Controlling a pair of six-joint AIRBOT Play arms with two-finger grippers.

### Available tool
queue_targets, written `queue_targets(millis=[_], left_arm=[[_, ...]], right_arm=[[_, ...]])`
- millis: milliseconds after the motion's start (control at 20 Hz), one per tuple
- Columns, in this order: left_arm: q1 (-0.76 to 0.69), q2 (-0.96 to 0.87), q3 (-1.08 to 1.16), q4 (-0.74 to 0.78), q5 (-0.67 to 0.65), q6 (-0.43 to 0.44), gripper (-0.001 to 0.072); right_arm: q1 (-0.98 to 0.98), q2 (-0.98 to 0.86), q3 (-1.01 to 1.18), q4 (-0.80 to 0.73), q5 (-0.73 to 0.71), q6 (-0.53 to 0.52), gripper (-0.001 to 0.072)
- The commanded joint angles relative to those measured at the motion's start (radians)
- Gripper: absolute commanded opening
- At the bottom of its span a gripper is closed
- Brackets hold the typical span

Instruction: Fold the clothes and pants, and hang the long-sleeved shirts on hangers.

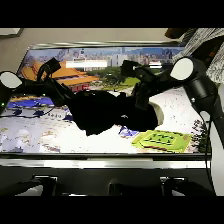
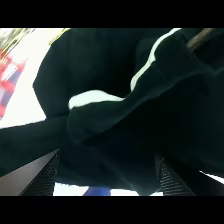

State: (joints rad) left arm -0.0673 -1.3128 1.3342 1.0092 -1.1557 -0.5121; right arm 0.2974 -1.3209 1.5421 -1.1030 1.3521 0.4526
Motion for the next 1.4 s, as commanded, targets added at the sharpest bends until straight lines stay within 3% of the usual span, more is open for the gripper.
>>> queue_targets(millis=[0,450,500,550,600,700,750,800,850,900,1050,1100,1350], left_arm=[[0.031,-0.002,-0.008,-0.132,-0.039,0.124,0.0693],[-0.080,-0.054,-0.008,-0.164,0.002,0.176,0.0658],[-0.082,-0.055,-0.008,-0.164,0.015,0.176,0.0501],[-0.083,-0.054,-0.008,-0.164,0.022,0.176,0.0291],[-0.083,-0.052,-0.008,-0.164,0.021,0.176,0.0150],[-0.083,-0.043,-0.008,-0.164,0.020,0.175,0.0028],[-0.082,-0.037,-0.008,-0.164,0.020,0.175,0.0028],[-0.082,-0.030,-0.008,-0.164,0.020,0.175,0.0028],[-0.082,-0.021,-0.008,-0.164,0.020,0.172,0.0027],[-0.083,-0.010,-0.008,-0.164,0.019,0.172,0.0027],[-0.086,0.031,-0.008,-0.164,0.019,0.172,0.0026],[-0.087,0.046,-0.008,-0.164,0.019,0.172,0.0026],[-0.126,0.137,-0.008,-0.135,0.011,0.171,0.0026]], right_arm=[[-0.025,0.008,0.000,0.079,0.040,-0.076,0.0027],[-0.025,0.009,0.000,0.122,0.064,-0.106,0.0027],[-0.025,0.009,0.000,0.122,0.064,-0.106,0.0027],[-0.025,0.009,0.000,0.122,0.063,-0.106,0.0027],[-0.025,0.009,0.000,0.122,0.063,-0.106,0.0028],[-0.025,0.009,0.000,0.113,0.063,-0.105,0.0029],[-0.025,0.009,0.000,0.099,0.063,-0.093,0.0030],[-0.028,0.010,0.000,0.083,0.063,-0.078,0.0074],[-0.037,0.011,0.000,0.068,0.059,-0.064,0.0247],[-0.052,0.016,0.000,0.054,0.053,-0.055,0.0338],[-0.134,0.067,0.002,0.039,0.026,-0.013,0.0461],[-0.172,0.092,0.002,0.039,0.026,-0.014,0.0490],[-0.355,0.156,0.001,0.040,0.071,-0.003,0.0490]])
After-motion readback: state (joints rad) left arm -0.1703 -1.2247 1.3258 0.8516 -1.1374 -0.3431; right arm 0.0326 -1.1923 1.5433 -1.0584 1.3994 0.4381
